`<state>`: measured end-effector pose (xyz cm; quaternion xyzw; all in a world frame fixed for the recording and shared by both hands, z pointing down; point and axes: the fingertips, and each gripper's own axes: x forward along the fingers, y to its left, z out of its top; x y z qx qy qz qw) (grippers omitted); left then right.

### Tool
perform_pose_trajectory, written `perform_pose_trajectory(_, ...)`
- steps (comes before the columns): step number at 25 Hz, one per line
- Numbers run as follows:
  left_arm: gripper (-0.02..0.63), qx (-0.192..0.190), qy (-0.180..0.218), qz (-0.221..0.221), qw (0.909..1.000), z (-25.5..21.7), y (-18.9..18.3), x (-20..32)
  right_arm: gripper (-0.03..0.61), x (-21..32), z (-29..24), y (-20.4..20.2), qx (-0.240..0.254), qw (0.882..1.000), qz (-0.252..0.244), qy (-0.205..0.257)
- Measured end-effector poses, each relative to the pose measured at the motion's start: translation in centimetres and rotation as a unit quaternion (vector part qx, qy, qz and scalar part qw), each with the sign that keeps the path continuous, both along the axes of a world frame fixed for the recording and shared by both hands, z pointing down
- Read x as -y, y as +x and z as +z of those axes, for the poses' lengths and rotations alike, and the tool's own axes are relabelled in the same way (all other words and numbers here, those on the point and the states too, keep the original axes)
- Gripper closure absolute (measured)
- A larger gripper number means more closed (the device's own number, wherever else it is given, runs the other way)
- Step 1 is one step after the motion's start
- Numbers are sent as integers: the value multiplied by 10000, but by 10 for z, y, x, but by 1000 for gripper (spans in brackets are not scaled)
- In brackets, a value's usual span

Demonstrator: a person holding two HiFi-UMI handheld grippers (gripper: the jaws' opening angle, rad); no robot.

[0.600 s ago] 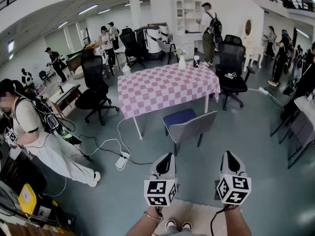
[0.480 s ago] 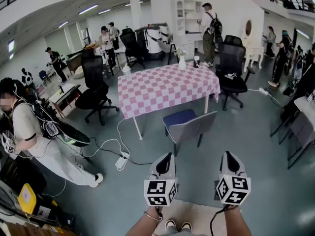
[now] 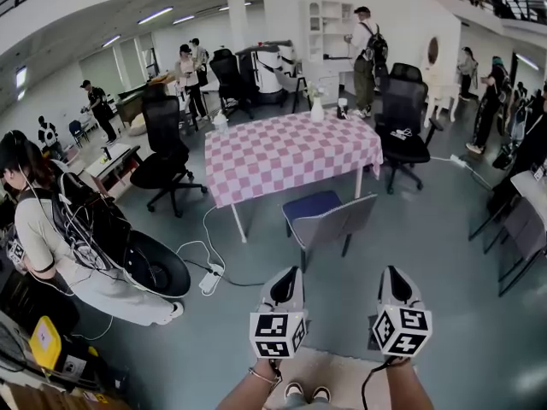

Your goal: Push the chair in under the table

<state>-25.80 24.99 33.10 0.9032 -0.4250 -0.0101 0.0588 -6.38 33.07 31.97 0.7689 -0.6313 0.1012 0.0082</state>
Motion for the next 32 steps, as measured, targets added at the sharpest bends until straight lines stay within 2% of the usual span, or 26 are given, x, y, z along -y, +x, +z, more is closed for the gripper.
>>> perform_pose_trajectory(3,614,17,-28,16,10000,4,-1,-1,569,0,10,-3,183,9998,10,-16)
perform_pose_trajectory(10,614,-32,-66,-65,10000,3,-6,3,566,-1,2,-4,175,9995,23,247)
perform_pose_trajectory(16,612,-27,-30,-67,10000,0,-6,4,563,-1,2,-9,175,9995,-95,236)
perform_pose_trajectory(20,611,-44,1,-2,10000,-4,-7,5,520,0,0,-8,191,9995,-33,262)
perform_pose_trajectory(22,561,-59,1,55,10000,-5,-7,6,509,0,-1,-9,193,9995,-5,261)
perform_pose_trajectory(32,510,-55,-14,271,9996,-6,-13,17,422,5,-1,-14,225,9991,188,295)
